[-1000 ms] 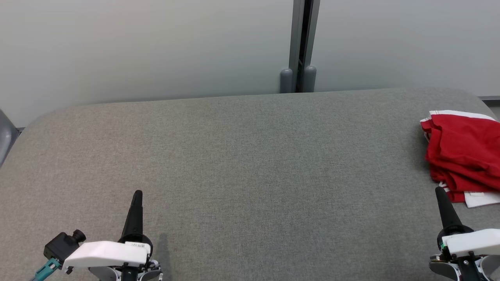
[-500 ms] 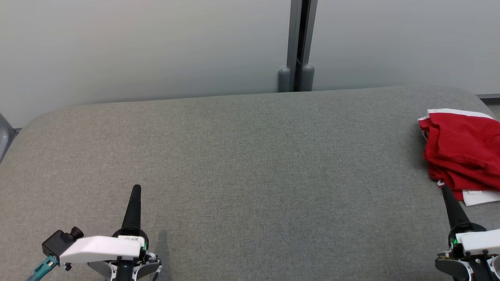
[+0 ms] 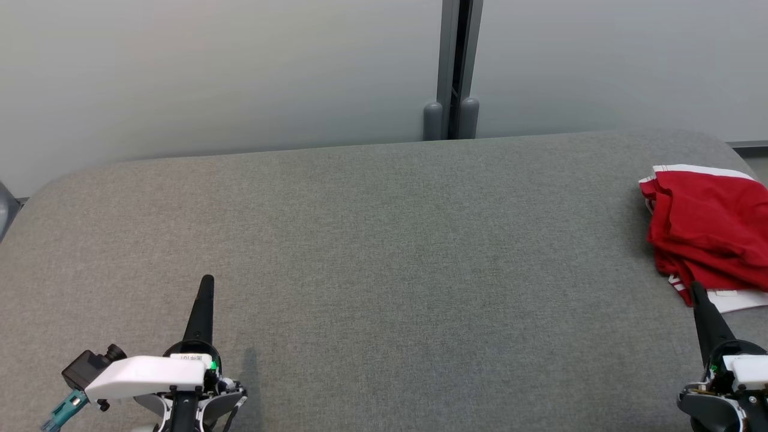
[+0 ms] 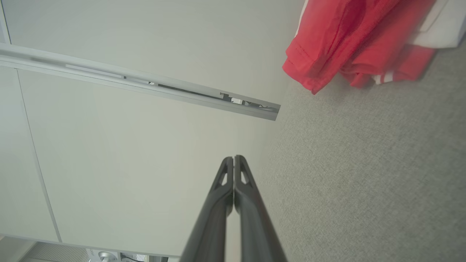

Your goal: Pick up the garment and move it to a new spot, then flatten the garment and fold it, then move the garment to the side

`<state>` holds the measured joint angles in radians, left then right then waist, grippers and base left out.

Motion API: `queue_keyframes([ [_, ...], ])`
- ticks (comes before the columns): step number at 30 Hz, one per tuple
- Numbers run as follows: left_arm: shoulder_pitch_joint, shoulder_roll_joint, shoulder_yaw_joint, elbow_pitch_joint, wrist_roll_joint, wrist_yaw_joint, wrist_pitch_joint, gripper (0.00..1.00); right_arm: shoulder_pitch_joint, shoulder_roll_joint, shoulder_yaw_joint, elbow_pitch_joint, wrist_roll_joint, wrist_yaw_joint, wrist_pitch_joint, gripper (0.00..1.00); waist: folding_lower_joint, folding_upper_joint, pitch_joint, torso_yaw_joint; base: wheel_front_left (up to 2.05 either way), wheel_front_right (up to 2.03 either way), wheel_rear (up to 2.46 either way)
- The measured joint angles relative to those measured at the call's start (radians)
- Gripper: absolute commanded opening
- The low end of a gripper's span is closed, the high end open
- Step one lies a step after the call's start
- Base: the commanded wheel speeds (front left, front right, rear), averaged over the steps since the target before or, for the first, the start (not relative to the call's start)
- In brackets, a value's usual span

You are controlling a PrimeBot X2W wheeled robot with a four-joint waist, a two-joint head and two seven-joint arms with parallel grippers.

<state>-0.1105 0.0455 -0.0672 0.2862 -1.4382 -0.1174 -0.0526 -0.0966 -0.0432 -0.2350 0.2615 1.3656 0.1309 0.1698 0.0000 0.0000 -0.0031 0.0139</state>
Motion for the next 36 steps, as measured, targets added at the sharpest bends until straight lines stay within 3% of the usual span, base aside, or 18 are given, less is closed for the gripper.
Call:
queue_keyframes([
  [22, -0.03, 0.001, 0.006, -0.004, -0.174, -0.009, 0.034, 0.0, -0.008, -0.002, -0.05, -0.008, 0.201, 0.0, 0.068, 0.0, 0.0, 0.0, 0.006, -0.012, 0.0, 0.0, 0.0],
  [36, -0.035, 0.002, 0.007, -0.004, -0.193, -0.011, 0.036, 0.0, -0.012, -0.002, -0.056, -0.009, 0.224, 0.0, 0.077, 0.0, 0.0001, 0.0, 0.007, -0.014, 0.0, 0.0, 0.0],
])
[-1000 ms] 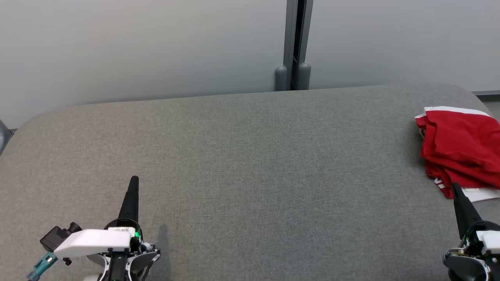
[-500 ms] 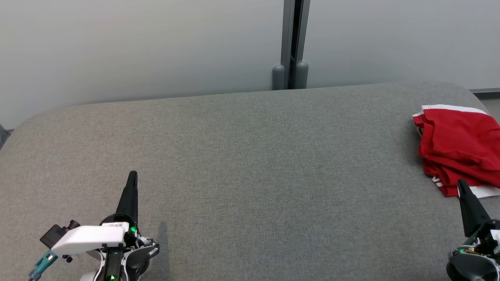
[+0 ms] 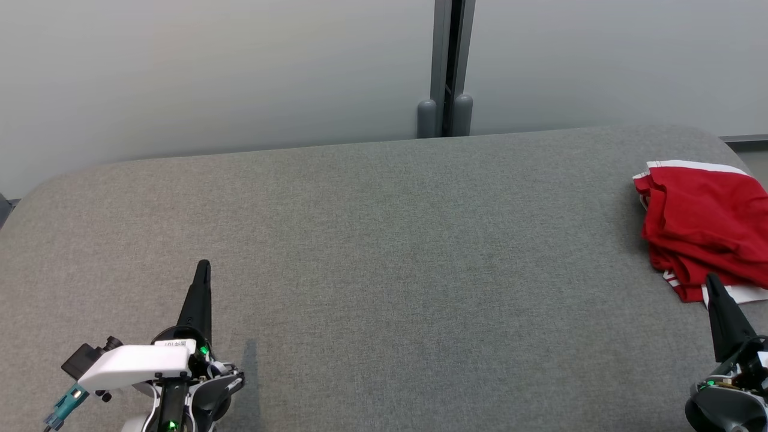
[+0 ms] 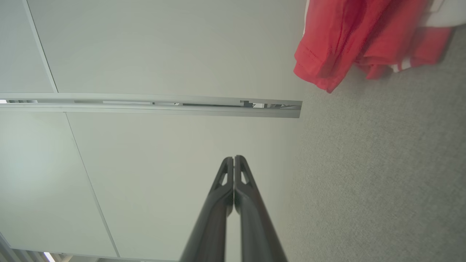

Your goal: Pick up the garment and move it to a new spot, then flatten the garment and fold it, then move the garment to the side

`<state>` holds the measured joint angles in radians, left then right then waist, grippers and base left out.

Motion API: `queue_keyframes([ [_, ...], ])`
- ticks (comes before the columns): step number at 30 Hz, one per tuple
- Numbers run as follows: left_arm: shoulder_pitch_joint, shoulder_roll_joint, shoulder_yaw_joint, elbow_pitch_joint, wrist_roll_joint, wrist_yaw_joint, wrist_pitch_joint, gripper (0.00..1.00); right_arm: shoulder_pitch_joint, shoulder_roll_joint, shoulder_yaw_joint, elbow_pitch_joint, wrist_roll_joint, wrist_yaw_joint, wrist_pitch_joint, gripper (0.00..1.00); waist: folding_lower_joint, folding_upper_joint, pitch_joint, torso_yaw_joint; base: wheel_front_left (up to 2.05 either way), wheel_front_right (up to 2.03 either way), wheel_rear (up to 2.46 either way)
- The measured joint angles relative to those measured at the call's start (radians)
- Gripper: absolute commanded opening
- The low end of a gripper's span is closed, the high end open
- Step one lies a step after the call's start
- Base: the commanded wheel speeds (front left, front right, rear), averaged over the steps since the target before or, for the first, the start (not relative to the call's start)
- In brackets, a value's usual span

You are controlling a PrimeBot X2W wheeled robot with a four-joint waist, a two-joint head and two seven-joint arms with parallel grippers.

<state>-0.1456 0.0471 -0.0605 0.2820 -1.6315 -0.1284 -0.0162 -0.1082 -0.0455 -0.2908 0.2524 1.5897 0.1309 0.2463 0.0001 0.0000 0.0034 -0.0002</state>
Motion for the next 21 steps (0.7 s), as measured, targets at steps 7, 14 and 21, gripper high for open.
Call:
queue_keyframes([
  [7, 0.0, 0.0, 0.0, 0.0, 0.0, 0.0, 0.0, 0.0, 0.0, 0.0, 0.0, 0.0, 0.0, 0.0, 0.0, 0.0, 0.0, 0.0, 0.0, 0.0, 0.0, 0.0, 0.0],
  [14, 0.0, 0.0, 0.0, 0.0, 0.0, 0.0, 0.0, 0.0, 0.0, 0.0, 0.0, 0.0, 0.0, 0.0, 0.0, 0.0, -0.0001, 0.0, 0.0, 0.0, 0.0, 0.0, 0.0],
  [21, 0.0, 0.0, 0.0, 0.0, 0.0, 0.0, 0.0, 0.0, 0.0, 0.0, 0.0, 0.0, 0.0, 0.0, 0.0, 0.0, -0.0001, 0.0001, 0.0, 0.0, 0.0, 0.0, 0.0],
])
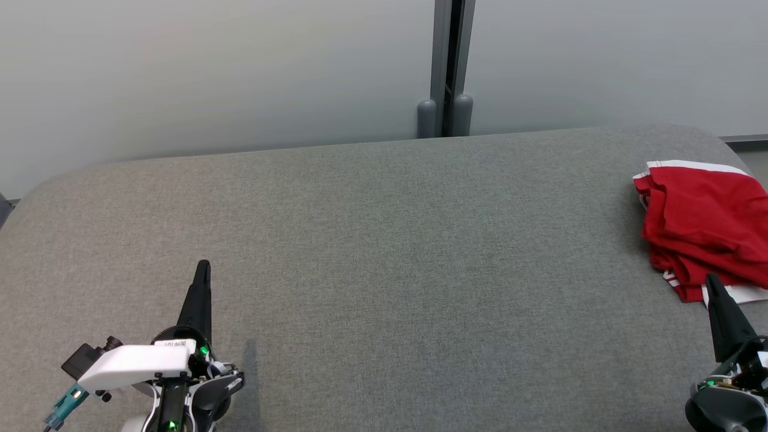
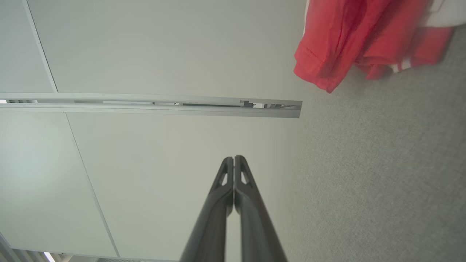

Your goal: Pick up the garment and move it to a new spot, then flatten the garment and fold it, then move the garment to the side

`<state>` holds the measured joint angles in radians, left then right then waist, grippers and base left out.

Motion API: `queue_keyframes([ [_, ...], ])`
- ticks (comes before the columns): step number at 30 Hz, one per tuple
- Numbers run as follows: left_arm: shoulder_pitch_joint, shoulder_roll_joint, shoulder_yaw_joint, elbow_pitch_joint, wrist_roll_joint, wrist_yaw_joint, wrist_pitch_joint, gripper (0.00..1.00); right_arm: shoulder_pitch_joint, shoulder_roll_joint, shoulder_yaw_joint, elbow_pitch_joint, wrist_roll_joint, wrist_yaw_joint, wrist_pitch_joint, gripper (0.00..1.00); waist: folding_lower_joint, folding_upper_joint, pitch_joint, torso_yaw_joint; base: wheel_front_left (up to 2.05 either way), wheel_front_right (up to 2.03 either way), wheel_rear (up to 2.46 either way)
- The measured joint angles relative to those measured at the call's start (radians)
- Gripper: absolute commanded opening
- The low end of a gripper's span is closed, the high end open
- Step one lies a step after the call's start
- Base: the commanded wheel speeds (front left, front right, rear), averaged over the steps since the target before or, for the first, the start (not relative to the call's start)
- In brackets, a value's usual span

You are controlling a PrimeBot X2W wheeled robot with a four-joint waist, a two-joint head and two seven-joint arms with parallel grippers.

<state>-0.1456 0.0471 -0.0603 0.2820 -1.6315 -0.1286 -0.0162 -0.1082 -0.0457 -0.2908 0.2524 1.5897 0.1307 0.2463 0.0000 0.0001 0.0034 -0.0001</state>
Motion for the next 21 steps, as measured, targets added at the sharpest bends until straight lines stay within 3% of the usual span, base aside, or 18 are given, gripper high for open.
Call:
queue_keyframes([
  [21, 0.0, 0.0, 0.0, 0.0, 0.0, -0.001, 0.0, 0.0, 0.0, 0.0, 0.0, 0.0, 0.0, 0.0, 0.0, 0.0, 0.0, 0.0, 0.0, 0.0, 0.0, 0.0, 0.0],
])
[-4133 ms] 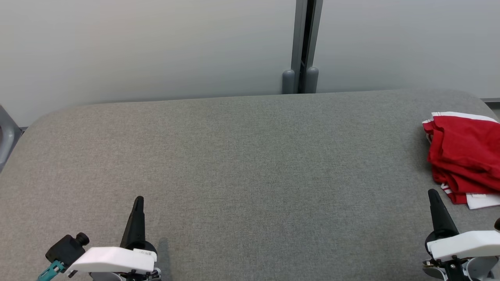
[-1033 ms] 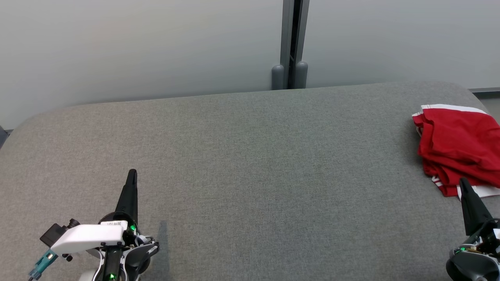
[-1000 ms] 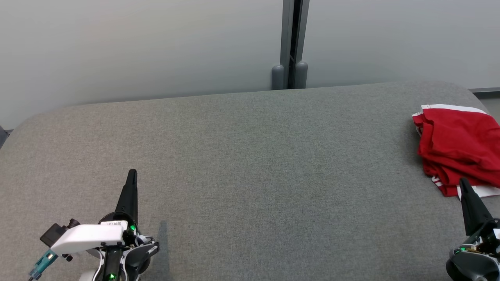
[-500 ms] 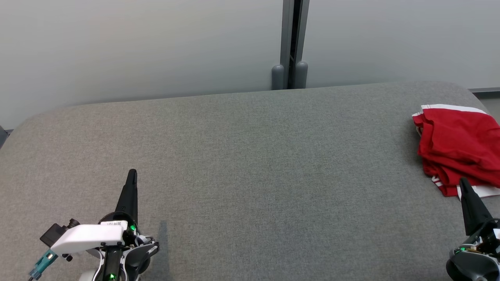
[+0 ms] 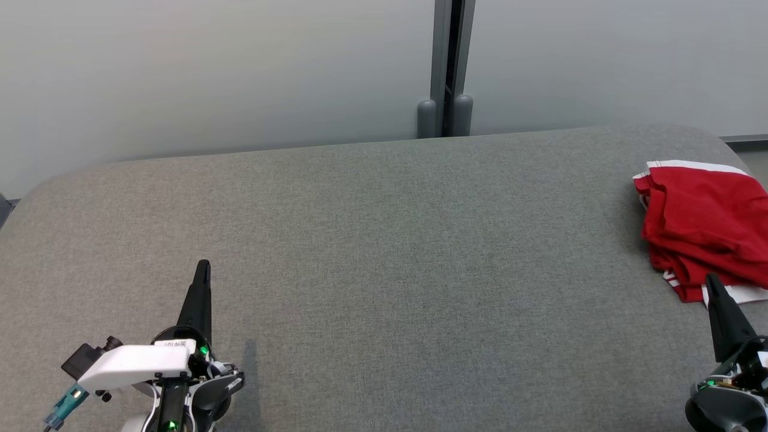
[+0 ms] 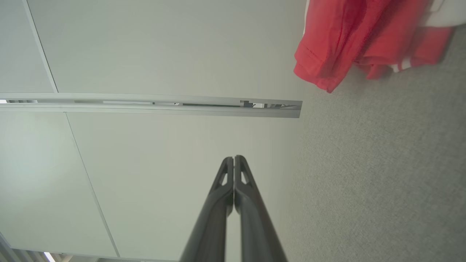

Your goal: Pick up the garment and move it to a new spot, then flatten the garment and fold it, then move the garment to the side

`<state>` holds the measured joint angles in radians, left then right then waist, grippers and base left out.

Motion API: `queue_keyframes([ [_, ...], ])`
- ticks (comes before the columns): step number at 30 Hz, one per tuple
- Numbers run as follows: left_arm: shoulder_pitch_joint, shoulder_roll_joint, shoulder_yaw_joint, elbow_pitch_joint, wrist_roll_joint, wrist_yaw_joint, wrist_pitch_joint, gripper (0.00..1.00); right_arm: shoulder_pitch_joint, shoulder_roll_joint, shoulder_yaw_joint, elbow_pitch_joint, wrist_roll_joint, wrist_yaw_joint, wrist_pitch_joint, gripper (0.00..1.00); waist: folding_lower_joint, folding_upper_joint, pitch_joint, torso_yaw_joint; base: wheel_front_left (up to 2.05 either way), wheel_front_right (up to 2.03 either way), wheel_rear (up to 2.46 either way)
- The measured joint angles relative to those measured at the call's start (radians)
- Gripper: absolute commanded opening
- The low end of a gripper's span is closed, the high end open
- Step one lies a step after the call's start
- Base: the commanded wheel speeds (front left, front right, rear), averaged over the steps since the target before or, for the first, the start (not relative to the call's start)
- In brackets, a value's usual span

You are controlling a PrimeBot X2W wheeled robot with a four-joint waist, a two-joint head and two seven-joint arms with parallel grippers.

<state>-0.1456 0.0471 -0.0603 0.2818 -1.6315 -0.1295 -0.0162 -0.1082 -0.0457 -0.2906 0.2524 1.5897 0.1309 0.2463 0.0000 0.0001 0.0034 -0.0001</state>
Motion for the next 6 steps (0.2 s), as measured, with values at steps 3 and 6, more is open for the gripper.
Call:
queue_keyframes([
  [3, 0.0, 0.0, 0.0, 0.0, 0.0, 0.0, 0.0, 0.0, 0.0, 0.0, 0.0, 0.0, 0.0, 0.0, 0.0, 0.0, 0.0, 0.0, 0.0, 0.0, 0.0, 0.0, 0.0],
  [6, 0.0, 0.0, 0.0, 0.0, 0.0, 0.0, 0.0, 0.0, 0.0, 0.0, 0.0, 0.0, 0.0, 0.0, 0.0, 0.0, 0.0, 0.0, 0.0, 0.0, 0.0, 0.0, 0.0],
])
